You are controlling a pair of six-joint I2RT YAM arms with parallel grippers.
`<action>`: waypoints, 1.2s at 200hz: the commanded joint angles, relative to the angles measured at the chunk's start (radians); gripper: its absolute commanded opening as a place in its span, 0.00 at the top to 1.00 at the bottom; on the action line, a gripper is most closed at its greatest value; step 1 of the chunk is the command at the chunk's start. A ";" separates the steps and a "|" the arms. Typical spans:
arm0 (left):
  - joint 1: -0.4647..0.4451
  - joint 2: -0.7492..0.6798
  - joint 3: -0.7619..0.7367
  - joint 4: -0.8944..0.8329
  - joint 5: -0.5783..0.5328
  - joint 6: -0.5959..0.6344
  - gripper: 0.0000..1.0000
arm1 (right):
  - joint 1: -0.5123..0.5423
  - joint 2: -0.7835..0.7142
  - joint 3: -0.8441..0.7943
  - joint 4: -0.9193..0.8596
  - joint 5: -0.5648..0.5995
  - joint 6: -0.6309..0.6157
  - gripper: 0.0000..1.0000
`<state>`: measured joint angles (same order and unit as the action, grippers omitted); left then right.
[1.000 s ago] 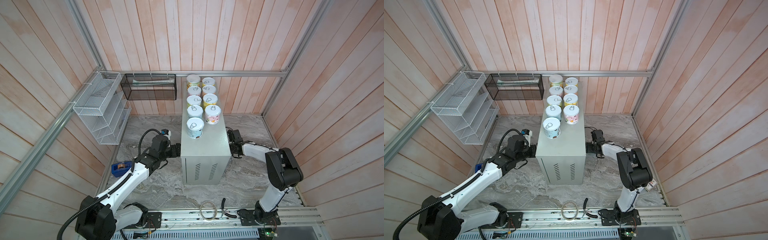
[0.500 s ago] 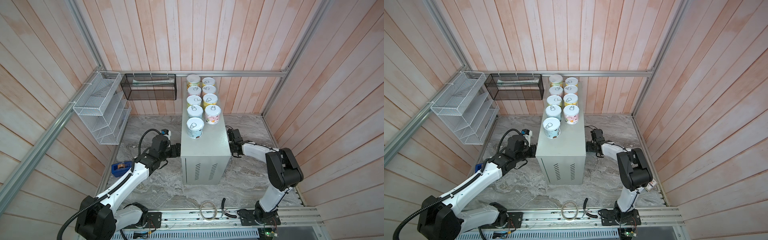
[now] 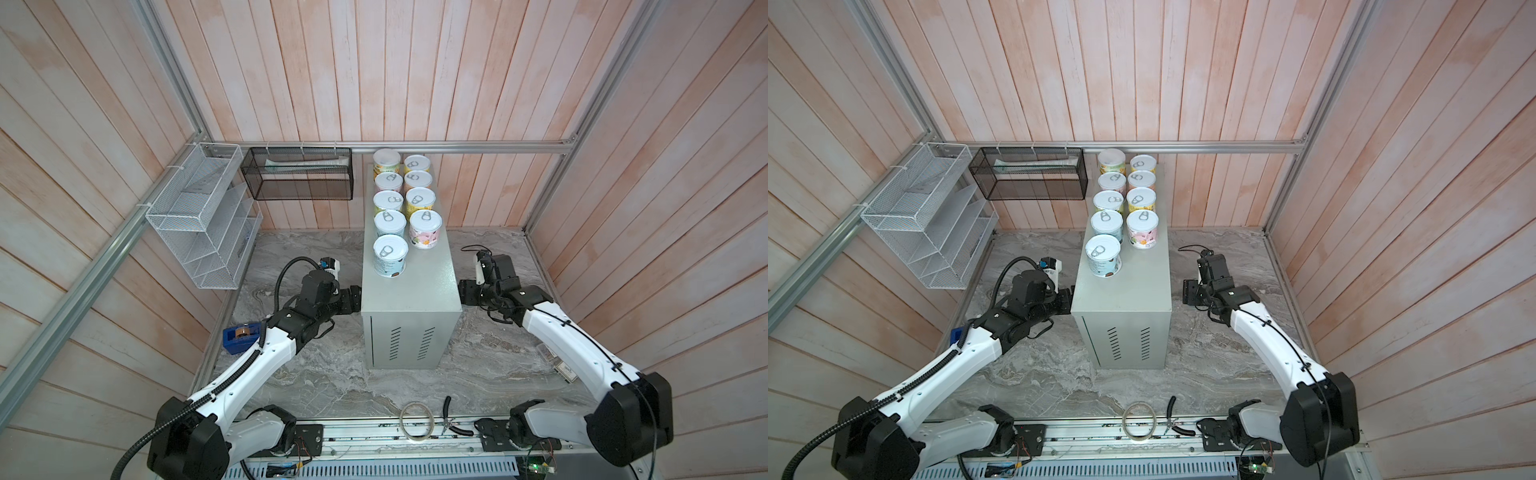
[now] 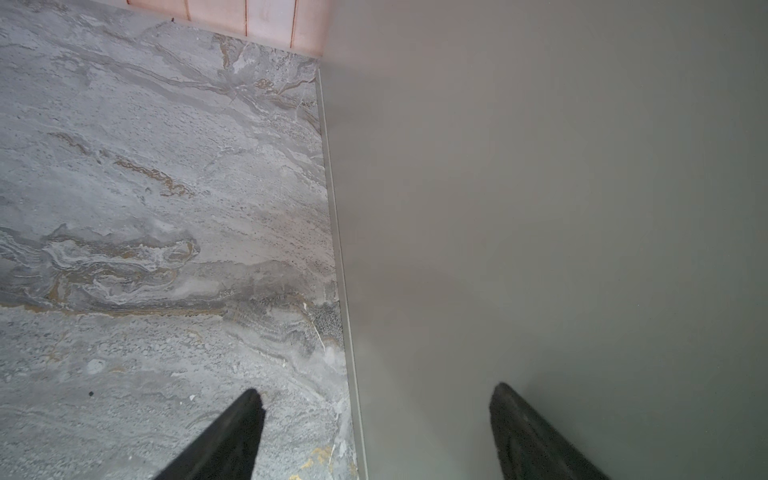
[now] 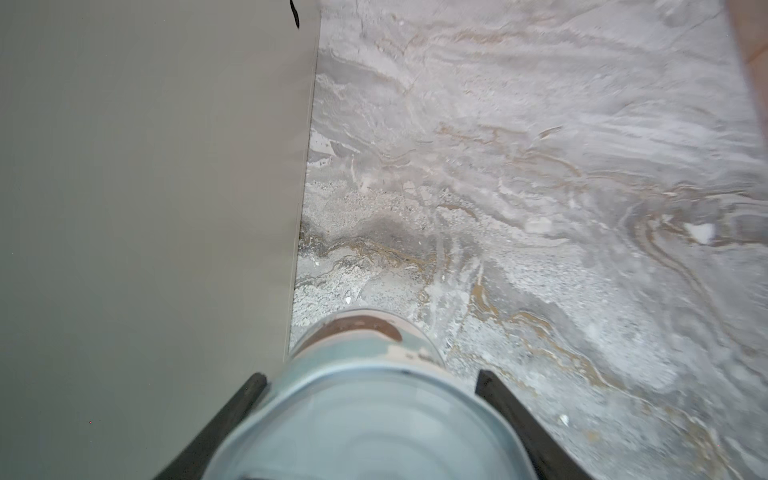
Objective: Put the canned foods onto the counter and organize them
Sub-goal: 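Lift the can up over the cabinet top with the right gripper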
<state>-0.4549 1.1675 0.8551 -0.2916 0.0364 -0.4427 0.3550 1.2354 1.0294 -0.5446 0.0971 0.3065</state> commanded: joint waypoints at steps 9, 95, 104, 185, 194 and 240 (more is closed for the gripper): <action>-0.005 -0.011 -0.002 -0.001 -0.040 0.034 0.12 | 0.004 -0.127 0.138 -0.196 0.063 0.003 1.00; -0.005 -0.033 0.004 -0.003 -0.058 0.044 0.12 | 0.145 -0.093 0.641 -0.515 0.183 -0.001 1.00; -0.005 -0.033 0.004 -0.003 -0.058 0.043 0.12 | 0.162 -0.082 0.681 -0.528 0.185 0.000 1.00; -0.005 -0.017 0.014 -0.001 -0.047 0.050 0.12 | 0.371 0.102 0.948 -0.596 0.200 0.008 1.00; -0.005 -0.019 0.012 -0.001 -0.046 0.050 0.12 | 0.383 0.121 0.969 -0.599 0.198 0.008 1.00; -0.005 -0.015 0.009 0.002 -0.043 0.052 0.12 | 0.439 0.217 1.076 -0.629 0.193 -0.009 1.00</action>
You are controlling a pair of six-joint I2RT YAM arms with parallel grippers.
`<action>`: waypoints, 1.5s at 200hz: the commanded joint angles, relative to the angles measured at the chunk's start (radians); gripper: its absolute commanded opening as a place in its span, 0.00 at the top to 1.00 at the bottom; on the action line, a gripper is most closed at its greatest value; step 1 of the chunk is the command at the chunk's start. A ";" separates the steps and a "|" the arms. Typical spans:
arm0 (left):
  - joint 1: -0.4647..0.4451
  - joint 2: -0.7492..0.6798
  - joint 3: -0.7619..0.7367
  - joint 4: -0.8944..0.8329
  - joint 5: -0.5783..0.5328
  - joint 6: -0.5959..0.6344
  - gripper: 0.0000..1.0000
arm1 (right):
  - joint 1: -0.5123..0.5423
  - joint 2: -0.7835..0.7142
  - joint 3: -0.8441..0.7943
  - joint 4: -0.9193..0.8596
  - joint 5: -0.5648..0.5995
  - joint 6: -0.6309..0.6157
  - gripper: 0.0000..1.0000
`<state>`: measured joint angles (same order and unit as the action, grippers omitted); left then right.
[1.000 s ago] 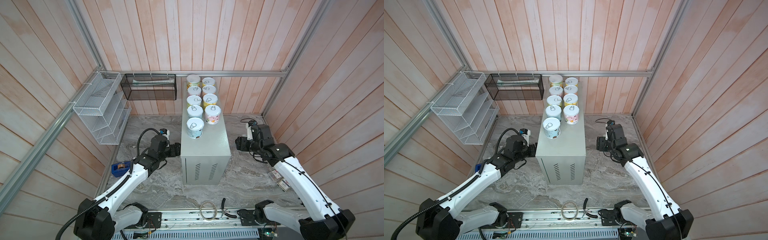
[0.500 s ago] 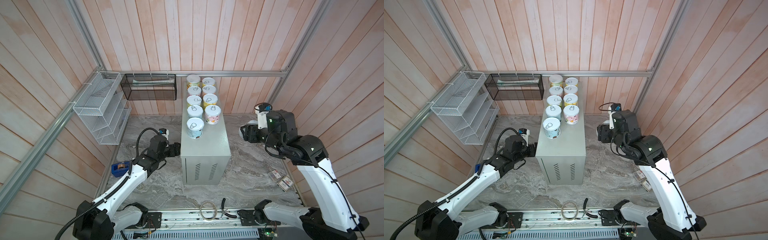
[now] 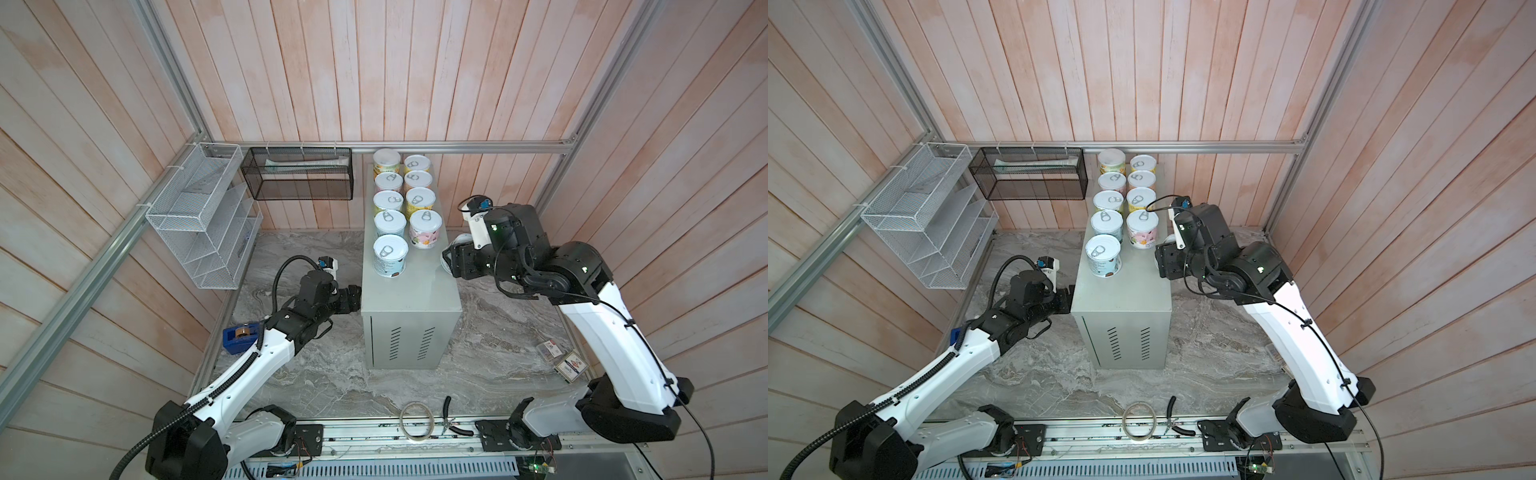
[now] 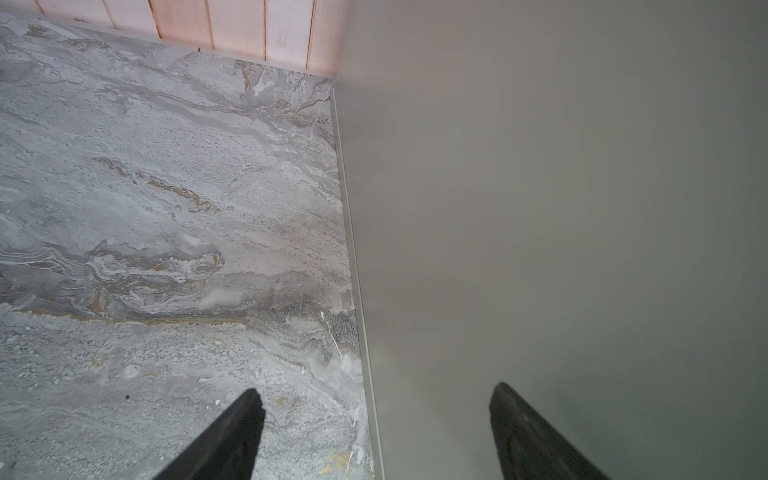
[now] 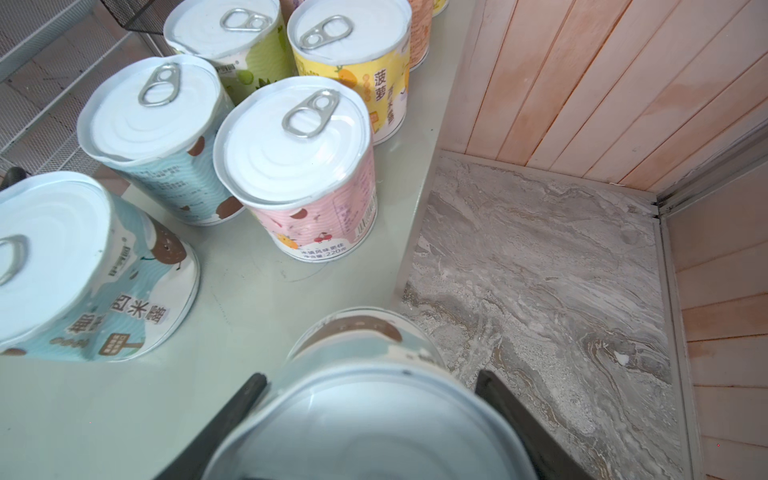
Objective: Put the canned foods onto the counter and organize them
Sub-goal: 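Lift the can up over the cabinet top with the right gripper, then lower the can beside the pink-labelled can on the cabinet top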
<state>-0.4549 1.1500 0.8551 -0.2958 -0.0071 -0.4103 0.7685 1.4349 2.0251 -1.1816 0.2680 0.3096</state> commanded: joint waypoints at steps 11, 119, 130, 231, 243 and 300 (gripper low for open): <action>-0.005 0.002 0.007 0.007 -0.001 0.019 0.12 | 0.039 0.041 0.111 -0.005 0.025 -0.015 1.00; -0.005 0.003 -0.013 0.019 -0.002 0.019 0.12 | 0.103 0.158 0.195 -0.028 0.023 -0.027 1.00; -0.005 0.003 -0.014 0.017 -0.002 0.020 0.12 | 0.104 0.165 0.199 -0.028 0.023 -0.031 1.00; -0.001 0.020 -0.008 0.016 -0.005 0.028 0.12 | 0.104 0.219 0.234 -0.060 0.035 -0.035 0.92; -0.002 0.020 -0.008 0.018 -0.007 0.028 0.12 | 0.103 0.224 0.240 -0.066 0.036 -0.035 0.85; -0.002 0.025 -0.008 0.018 -0.008 0.028 0.12 | 0.103 0.241 0.275 -0.084 0.042 -0.036 0.50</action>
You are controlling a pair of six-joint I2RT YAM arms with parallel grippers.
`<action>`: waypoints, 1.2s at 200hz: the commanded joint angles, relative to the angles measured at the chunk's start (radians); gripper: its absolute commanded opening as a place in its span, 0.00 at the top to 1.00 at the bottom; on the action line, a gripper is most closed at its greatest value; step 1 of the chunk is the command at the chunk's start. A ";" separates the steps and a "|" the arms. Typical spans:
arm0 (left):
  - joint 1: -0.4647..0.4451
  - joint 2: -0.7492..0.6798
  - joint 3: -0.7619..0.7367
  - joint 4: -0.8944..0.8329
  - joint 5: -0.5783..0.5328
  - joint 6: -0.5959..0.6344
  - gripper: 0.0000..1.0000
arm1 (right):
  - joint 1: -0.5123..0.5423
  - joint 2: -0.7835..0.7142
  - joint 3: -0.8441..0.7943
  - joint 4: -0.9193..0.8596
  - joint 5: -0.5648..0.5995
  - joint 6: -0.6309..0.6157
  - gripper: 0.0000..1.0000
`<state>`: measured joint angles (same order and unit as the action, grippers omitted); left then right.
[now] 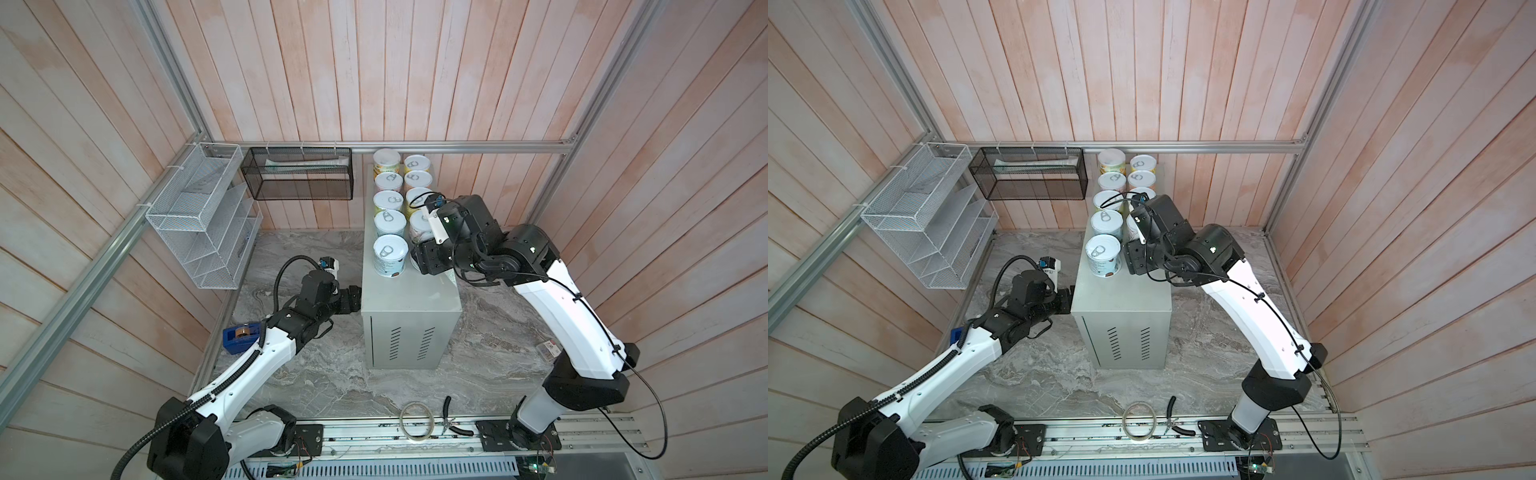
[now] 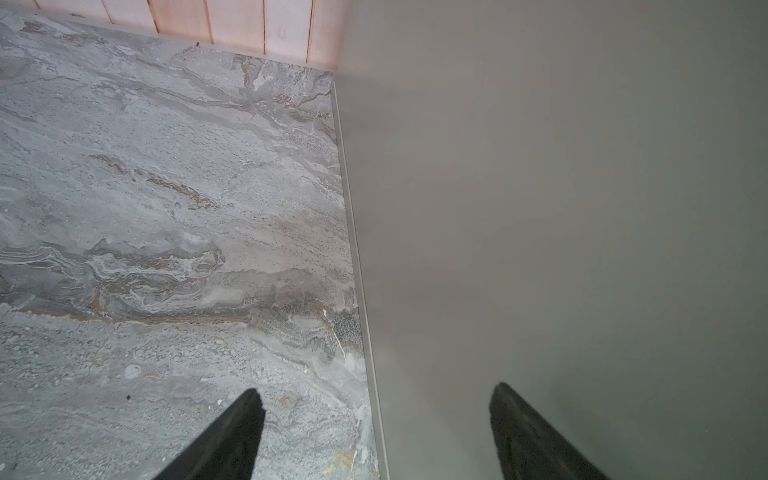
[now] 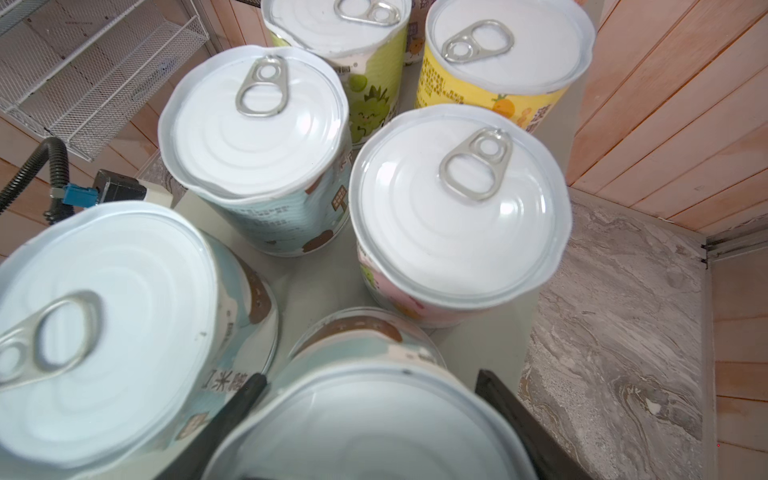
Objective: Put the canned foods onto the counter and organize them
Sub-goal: 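Lower the can beside the pink-labelled can on the cabinet top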
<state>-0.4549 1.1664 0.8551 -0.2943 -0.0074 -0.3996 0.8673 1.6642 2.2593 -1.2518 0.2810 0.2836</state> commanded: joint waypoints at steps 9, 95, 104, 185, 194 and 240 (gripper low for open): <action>-0.001 0.010 -0.007 0.017 -0.008 0.016 0.12 | 0.004 0.013 0.045 -0.013 0.030 -0.011 0.47; 0.001 0.014 -0.004 0.015 -0.006 0.019 0.12 | 0.004 0.021 0.064 -0.007 0.010 -0.014 0.37; 0.000 0.016 -0.002 0.017 -0.006 0.019 0.12 | 0.005 0.020 0.063 -0.005 0.006 -0.014 0.35; 0.001 0.016 -0.004 0.014 -0.008 0.019 0.12 | 0.005 0.016 0.061 0.024 -0.015 -0.018 0.19; 0.001 0.016 -0.003 0.014 -0.008 0.018 0.12 | 0.006 0.015 0.062 0.025 -0.015 -0.018 0.19; 0.001 0.022 0.004 0.017 -0.008 0.022 0.12 | 0.005 -0.011 0.100 0.054 -0.029 -0.015 0.19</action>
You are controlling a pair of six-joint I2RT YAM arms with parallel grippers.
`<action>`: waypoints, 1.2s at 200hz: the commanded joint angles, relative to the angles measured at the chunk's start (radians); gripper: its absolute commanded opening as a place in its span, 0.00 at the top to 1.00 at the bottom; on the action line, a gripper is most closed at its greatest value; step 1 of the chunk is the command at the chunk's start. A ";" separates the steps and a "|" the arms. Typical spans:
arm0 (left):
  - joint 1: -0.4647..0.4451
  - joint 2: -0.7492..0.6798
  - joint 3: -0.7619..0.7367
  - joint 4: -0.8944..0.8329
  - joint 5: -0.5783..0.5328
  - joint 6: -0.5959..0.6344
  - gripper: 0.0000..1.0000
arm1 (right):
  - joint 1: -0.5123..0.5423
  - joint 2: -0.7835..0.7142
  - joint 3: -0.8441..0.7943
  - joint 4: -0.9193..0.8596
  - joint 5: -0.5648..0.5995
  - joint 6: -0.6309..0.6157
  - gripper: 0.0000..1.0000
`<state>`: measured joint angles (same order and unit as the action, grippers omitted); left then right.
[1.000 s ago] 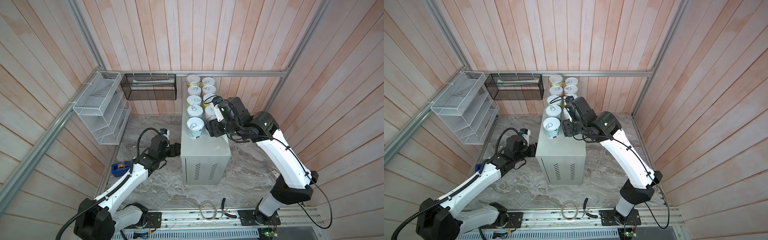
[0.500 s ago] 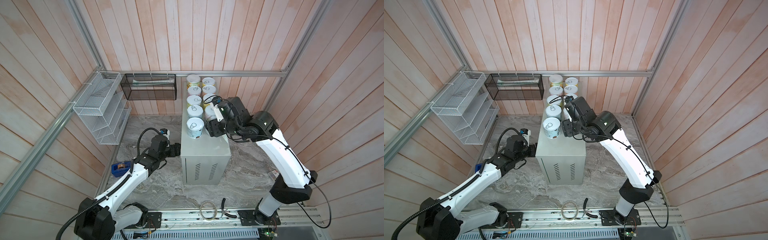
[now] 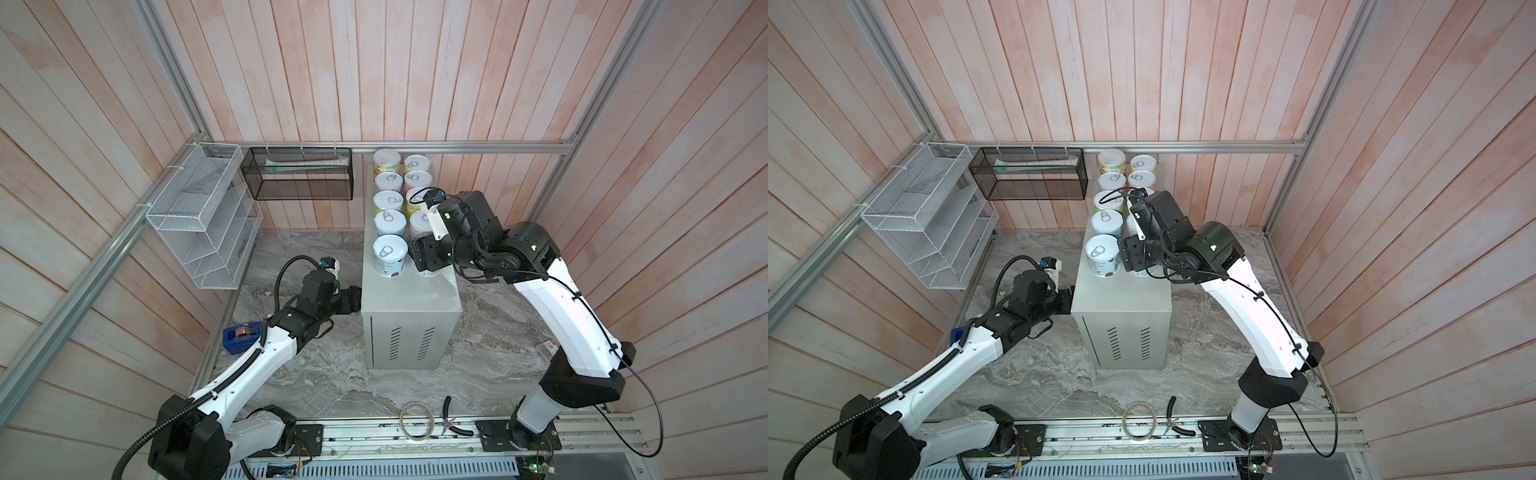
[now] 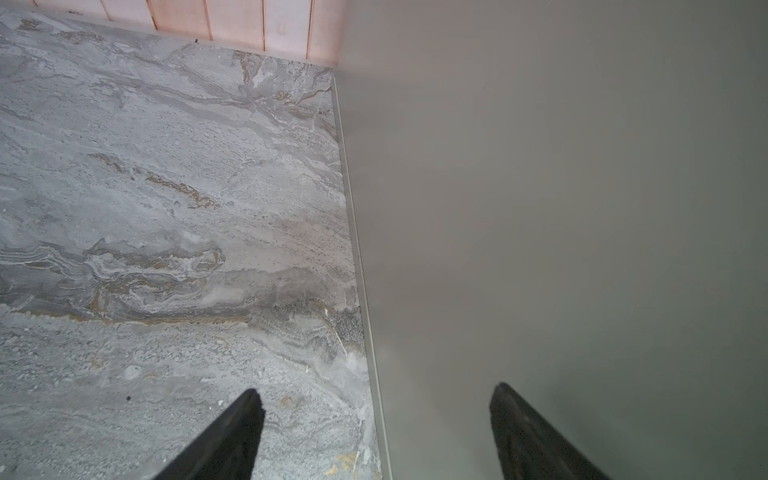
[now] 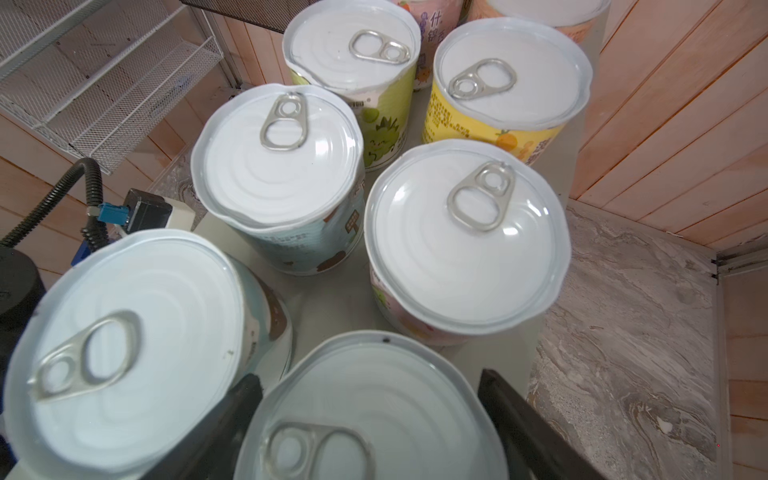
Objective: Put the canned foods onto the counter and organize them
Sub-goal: 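Lower the can beside the pink-labelled can on the cabinet top, then open the right gripper and raise it away from the placed can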
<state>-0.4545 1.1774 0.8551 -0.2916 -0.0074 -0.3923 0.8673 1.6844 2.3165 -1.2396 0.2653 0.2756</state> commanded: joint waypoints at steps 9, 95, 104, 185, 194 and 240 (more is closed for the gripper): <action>0.005 0.013 0.007 0.014 -0.008 0.016 0.12 | 0.004 -0.044 0.040 0.058 -0.015 -0.006 0.19; 0.006 0.009 0.029 0.002 -0.012 0.020 0.12 | 0.004 -0.245 -0.176 0.179 0.121 0.025 0.20; 0.005 0.010 0.035 -0.002 -0.015 0.021 0.12 | 0.004 -0.269 -0.206 0.185 0.146 0.029 0.20; 0.013 0.016 0.037 -0.009 -0.070 0.020 0.11 | -0.053 -0.542 -0.638 0.396 0.275 0.050 0.19; 0.017 0.014 0.036 -0.010 -0.076 0.021 0.11 | -0.079 -0.579 -0.696 0.440 0.264 0.047 0.19; 0.046 0.004 0.026 -0.014 -0.096 0.020 0.11 | -0.247 -0.662 -0.903 0.583 0.110 0.034 0.17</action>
<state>-0.4248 1.1900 0.8658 -0.2993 -0.0666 -0.3851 0.6724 1.0374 1.4845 -0.7761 0.4534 0.3141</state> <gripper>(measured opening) 0.888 0.814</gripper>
